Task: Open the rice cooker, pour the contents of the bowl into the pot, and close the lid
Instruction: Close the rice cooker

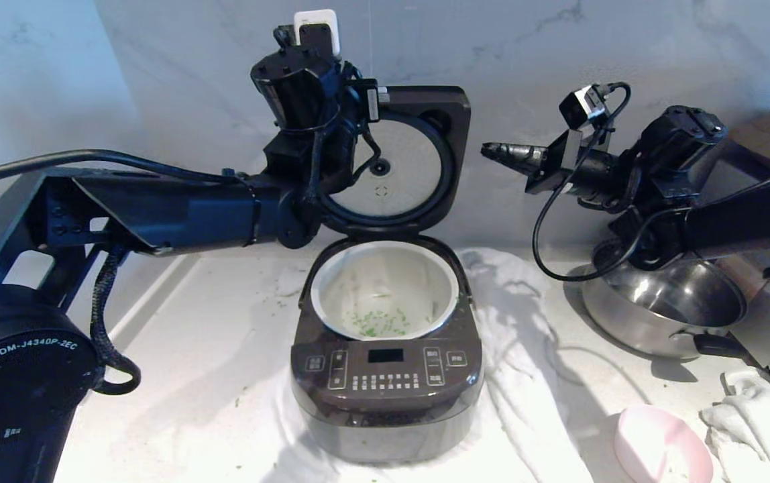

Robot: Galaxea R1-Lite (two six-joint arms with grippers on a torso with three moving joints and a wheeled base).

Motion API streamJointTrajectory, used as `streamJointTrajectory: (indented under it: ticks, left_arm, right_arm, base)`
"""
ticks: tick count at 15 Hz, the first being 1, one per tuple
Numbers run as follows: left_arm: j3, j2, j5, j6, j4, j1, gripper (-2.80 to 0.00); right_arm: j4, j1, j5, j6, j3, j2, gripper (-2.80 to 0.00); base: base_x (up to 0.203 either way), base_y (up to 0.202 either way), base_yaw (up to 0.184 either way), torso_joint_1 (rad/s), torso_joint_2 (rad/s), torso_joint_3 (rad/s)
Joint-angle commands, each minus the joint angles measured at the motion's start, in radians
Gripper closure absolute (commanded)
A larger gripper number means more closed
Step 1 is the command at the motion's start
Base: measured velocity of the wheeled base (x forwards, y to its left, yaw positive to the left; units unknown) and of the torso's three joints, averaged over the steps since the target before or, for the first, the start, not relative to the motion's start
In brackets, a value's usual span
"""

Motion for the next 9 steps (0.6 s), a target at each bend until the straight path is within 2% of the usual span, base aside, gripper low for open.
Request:
streamJointTrajectory:
  ticks: [1, 4, 9]
  left_arm:
    - [0.005, 0.006, 0.013, 0.009, 0.0, -0.006, 0.0]
    - [0.136, -0.069, 0.029, 0.01, -0.004, -0.018, 0.0]
    - [0.524, -0.274, 0.021, 0.006, -0.051, -0.078, 0.0]
  right_arm:
    - [-0.015, -0.002, 0.007, 0.005, 0.089, -0.127, 0.0]
    - [-0.013, -0.018, 0.005, 0.006, 0.125, -0.203, 0.0]
    - [-0.013, -0.032, -0.004, 0.082, 0.066, -0.212, 0.0]
  base:
    - [0.0, 0.0, 0.0, 0.0, 0.0, 0.0]
    - [0.0, 0.0, 0.0, 0.0, 0.0, 0.0]
    - [0.0, 0.0, 0.0, 0.0, 0.0, 0.0]
